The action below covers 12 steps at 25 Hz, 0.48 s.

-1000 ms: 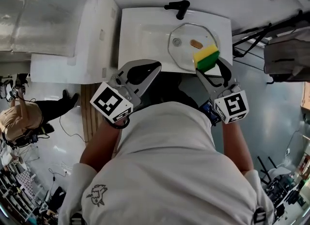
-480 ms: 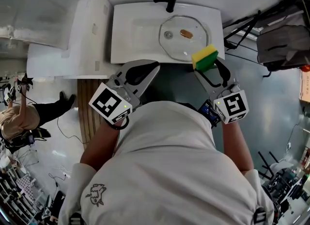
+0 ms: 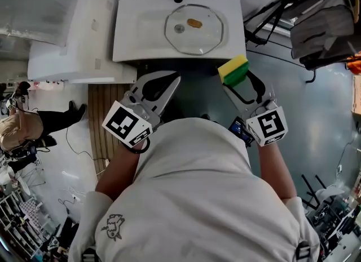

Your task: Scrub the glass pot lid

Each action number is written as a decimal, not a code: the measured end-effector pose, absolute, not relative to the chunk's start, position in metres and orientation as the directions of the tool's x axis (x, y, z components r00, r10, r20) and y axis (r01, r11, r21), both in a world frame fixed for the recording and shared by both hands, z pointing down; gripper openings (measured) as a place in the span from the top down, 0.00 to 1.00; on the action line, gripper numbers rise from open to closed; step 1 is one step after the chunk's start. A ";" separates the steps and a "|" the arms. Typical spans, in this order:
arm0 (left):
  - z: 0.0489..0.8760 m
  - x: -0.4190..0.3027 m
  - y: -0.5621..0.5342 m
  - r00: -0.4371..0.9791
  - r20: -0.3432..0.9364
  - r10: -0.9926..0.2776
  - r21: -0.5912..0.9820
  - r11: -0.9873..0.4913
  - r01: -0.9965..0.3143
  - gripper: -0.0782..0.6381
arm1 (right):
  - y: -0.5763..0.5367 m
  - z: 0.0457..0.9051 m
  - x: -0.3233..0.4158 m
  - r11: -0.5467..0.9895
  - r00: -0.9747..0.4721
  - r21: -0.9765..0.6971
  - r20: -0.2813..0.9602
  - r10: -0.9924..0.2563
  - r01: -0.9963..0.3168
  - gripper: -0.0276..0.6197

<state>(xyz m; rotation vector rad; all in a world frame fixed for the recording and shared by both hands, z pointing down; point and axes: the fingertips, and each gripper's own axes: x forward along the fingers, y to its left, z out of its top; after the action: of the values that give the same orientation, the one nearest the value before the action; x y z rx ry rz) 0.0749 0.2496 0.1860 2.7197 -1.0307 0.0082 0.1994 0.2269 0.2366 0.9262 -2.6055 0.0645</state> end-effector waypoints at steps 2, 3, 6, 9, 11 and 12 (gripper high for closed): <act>0.186 0.093 0.266 0.740 0.090 -0.666 0.208 -0.714 -0.668 0.89 | 0.244 0.236 0.218 0.794 -0.731 0.086 0.342 -0.591 -0.602 0.50; 0.185 0.101 0.274 0.733 0.091 -0.674 0.205 -0.708 -0.676 0.89 | 0.252 0.236 0.228 0.798 -0.737 0.088 0.333 -0.588 -0.597 0.50; 0.183 0.122 0.302 0.713 0.092 -0.696 0.188 -0.691 -0.698 0.89 | 0.279 0.238 0.252 0.806 -0.745 0.074 0.340 -0.574 -0.587 0.50; 0.182 0.138 0.329 0.688 0.094 -0.719 0.173 -0.669 -0.723 0.89 | 0.304 0.239 0.270 0.817 -0.756 0.057 0.346 -0.556 -0.574 0.50; 0.182 0.146 0.342 0.672 0.095 -0.734 0.172 -0.653 -0.737 0.89 | 0.315 0.239 0.282 0.824 -0.765 0.056 0.338 -0.548 -0.564 0.50; 0.181 0.149 0.347 0.667 0.096 -0.739 0.173 -0.648 -0.742 0.89 | 0.320 0.239 0.287 0.827 -0.770 0.061 0.332 -0.545 -0.559 0.50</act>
<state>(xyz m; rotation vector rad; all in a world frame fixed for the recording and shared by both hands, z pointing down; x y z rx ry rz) 0.1494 0.3473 0.1813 2.6847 -1.2068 0.0247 0.2865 0.3197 0.2388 0.8332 -2.6726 0.0577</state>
